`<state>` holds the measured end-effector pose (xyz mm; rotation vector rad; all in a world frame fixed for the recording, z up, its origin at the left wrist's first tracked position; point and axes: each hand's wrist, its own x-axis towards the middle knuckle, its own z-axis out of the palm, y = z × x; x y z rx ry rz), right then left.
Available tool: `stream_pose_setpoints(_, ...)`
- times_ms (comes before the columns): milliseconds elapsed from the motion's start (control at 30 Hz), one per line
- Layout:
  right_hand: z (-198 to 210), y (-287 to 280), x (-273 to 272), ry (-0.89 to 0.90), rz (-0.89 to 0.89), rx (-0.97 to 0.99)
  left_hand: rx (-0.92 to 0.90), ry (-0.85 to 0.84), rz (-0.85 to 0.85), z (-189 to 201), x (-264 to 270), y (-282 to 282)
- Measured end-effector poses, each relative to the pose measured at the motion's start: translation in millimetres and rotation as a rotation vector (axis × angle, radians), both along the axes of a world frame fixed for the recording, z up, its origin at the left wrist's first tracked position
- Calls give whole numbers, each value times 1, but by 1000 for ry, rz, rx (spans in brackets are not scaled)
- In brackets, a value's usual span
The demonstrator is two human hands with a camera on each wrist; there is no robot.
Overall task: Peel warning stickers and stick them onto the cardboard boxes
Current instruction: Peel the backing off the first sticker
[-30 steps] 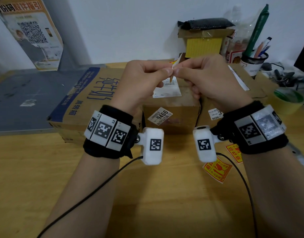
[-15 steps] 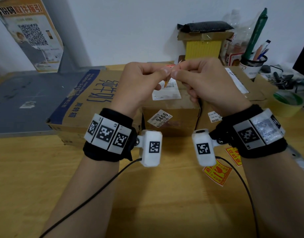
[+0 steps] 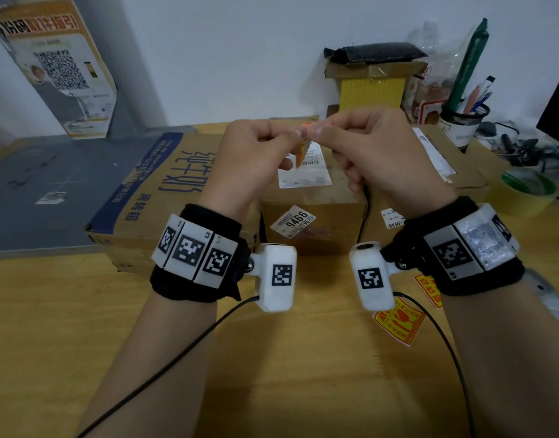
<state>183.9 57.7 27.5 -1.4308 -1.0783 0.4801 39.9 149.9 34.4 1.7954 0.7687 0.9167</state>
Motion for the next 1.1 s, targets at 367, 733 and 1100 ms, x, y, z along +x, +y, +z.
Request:
stream_pose_setpoints(367, 0, -1, 0, -73, -37, -12, 50, 18, -39, -4, 2, 1)
stream_pose_setpoints(733, -1, 0, 2, -69, -126, -3, 2, -14, 9, 1, -3, 3)
stream_pose_setpoints(1100, 1, -1, -5, -63, -35, -7, -2, -51, -59, -1, -1, 0)
